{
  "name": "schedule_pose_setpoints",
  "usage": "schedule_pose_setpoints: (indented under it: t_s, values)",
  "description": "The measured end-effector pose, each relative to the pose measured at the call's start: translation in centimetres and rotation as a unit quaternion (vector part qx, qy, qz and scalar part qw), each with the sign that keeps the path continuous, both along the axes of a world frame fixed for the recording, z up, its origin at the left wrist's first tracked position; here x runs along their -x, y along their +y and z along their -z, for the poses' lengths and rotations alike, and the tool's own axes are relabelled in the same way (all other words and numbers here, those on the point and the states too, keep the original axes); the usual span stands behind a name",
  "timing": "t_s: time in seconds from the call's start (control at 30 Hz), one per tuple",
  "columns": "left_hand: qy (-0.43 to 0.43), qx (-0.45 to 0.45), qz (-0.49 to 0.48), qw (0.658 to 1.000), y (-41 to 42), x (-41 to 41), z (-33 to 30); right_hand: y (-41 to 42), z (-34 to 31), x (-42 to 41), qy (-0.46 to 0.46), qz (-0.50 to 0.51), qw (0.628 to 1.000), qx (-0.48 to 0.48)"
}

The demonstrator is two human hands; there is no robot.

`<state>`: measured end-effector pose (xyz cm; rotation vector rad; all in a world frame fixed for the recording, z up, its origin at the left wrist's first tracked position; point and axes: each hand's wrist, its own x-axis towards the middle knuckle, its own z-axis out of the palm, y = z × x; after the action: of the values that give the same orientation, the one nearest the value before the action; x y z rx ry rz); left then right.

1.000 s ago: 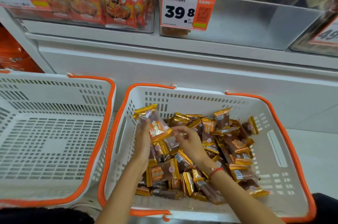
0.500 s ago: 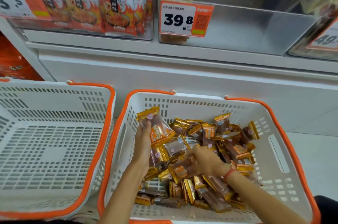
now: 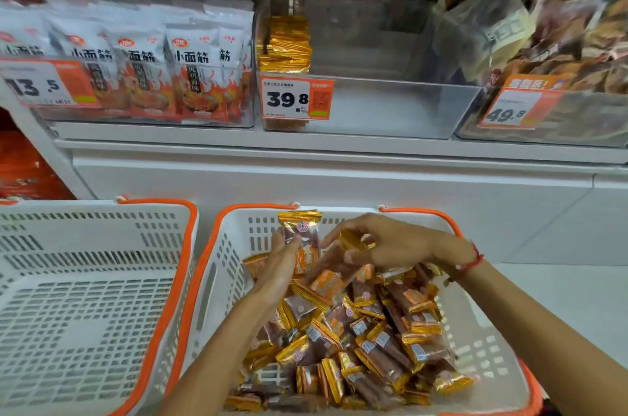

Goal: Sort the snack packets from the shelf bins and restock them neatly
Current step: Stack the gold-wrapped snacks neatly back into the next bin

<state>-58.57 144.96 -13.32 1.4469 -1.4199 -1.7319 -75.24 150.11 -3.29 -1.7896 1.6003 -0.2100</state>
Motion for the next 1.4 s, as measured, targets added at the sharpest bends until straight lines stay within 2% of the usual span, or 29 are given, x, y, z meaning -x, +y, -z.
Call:
schedule_pose_setpoints:
  t_s: [0.03, 0.13, 0.23, 0.37, 0.5, 0.53, 0.6, 0.7, 0.8, 0.87, 0.97, 1.03, 1.13, 1.23, 1.4]
  values:
    - [-0.005, 0.010, 0.027, 1.000, 0.3, 0.1, -0.6, -0.5, 0.3, 0.2, 0.014, -0.004, 1.000, 0.026]
    - [0.028, 0.039, 0.063, 0.997, 0.4, 0.7, -2.2, -1.3, 0.0, -0.2, -0.008, 0.066, 0.994, 0.087]
    - [0.085, 0.021, 0.035, 0.996, 0.1, 0.9, -3.3, -1.7, 0.0, 0.1, -0.055, 0.112, 0.977, 0.171]
    - [0.124, 0.005, 0.025, 0.992, 0.4, 0.6, -4.1, -1.5, 0.7, -0.3, -0.069, 0.145, 0.959, 0.233]
    - [0.151, 0.009, 0.033, 0.988, 0.9, 0.6, -4.9, -1.3, 0.7, -1.3, -0.138, 0.220, 0.922, 0.288]
    - [0.156, 0.025, 0.038, 0.987, 0.9, 0.6, -5.0, -1.4, 0.5, -1.4, -0.146, 0.235, 0.916, 0.290]
    - [0.169, 0.087, 0.031, 0.981, 0.7, 0.6, -5.8, -1.8, 0.0, -1.6, -0.175, 0.247, 0.924, 0.232]
    - [0.188, 0.162, 0.027, 0.968, -0.2, 1.1, -8.0, -2.4, -1.4, -1.6, -0.221, 0.183, 0.948, 0.138]
    - [0.210, 0.223, 0.019, 0.952, -1.7, 1.8, -10.4, -3.4, -3.9, -2.3, -0.261, 0.131, 0.943, 0.162]
    - [0.175, 0.295, 0.019, 0.939, -3.5, 2.2, -12.2, -4.5, -5.9, -2.2, -0.277, 0.147, 0.929, 0.196]
    - [0.065, 0.428, 0.029, 0.901, -6.8, 2.4, -15.6, -6.4, -8.7, -1.0, -0.281, 0.162, 0.911, 0.255]
    - [-0.001, 0.482, 0.038, 0.875, -9.4, 2.1, -17.6, -7.8, -10.2, 0.3, -0.286, 0.167, 0.903, 0.274]
    - [-0.136, 0.569, -0.027, 0.810, -14.6, 1.4, -18.4, -10.7, -12.1, 2.8, -0.302, 0.195, 0.889, 0.285]
    - [-0.270, 0.596, -0.064, 0.753, -18.5, 1.0, -17.8, -15.1, -13.3, 5.7, -0.265, 0.221, 0.900, 0.264]
    - [-0.284, 0.631, -0.088, 0.716, -19.6, 1.3, -16.9, -25.9, -11.4, 9.8, -0.117, 0.255, 0.931, 0.232]
